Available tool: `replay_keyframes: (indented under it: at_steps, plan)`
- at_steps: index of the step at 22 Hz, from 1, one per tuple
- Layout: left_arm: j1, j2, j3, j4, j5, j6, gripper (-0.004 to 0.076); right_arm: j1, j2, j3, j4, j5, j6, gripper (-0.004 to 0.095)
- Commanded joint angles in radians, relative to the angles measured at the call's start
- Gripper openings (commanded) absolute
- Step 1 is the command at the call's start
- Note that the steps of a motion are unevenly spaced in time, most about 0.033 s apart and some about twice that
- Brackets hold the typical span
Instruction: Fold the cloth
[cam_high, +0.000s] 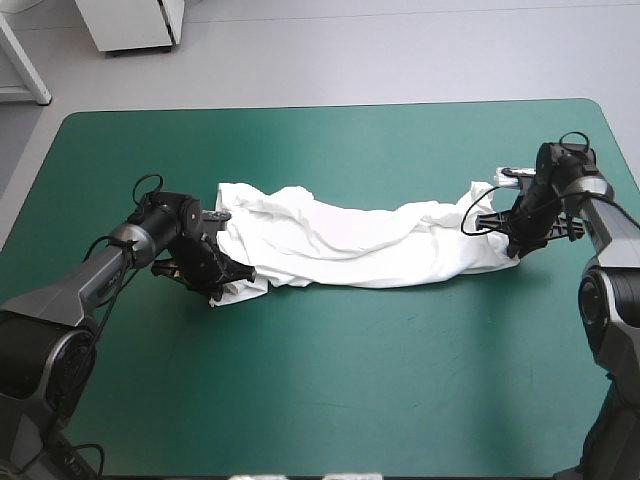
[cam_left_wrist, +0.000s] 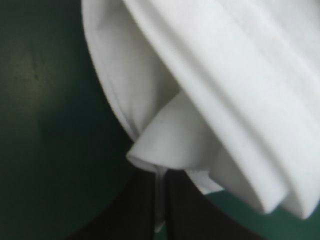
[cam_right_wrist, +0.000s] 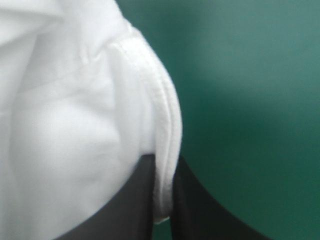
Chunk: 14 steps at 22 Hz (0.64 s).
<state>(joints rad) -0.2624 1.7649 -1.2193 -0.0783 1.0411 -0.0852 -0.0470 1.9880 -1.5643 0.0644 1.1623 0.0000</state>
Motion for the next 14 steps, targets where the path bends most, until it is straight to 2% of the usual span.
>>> replay_keyframes:
  at_steps: [1, 5, 7, 11, 14]
  plan:
    - [0.002, -0.032, -0.034, 0.006, 0.011, 0.001, -0.0009, 0.033, -0.037, -0.018, 0.010, 0.046, 0.000, -0.0010]
    - [0.002, -0.083, -0.111, 0.006, 0.069, 0.004, -0.0009, 0.035, -0.108, -0.062, 0.010, 0.087, 0.000, -0.0017]
    - [0.002, -0.138, -0.215, 0.006, 0.118, 0.006, -0.0009, 0.035, -0.202, -0.105, 0.009, 0.087, 0.000, -0.0017]
    - [0.002, -0.207, -0.509, 0.008, 0.242, 0.037, -0.0009, 0.035, -0.408, -0.224, 0.013, 0.087, -0.005, -0.0017]
    - [0.002, -0.215, -0.842, 0.003, 0.246, 0.046, -0.0009, 0.035, -0.511, -0.413, 0.013, 0.087, -0.012, -0.0017]
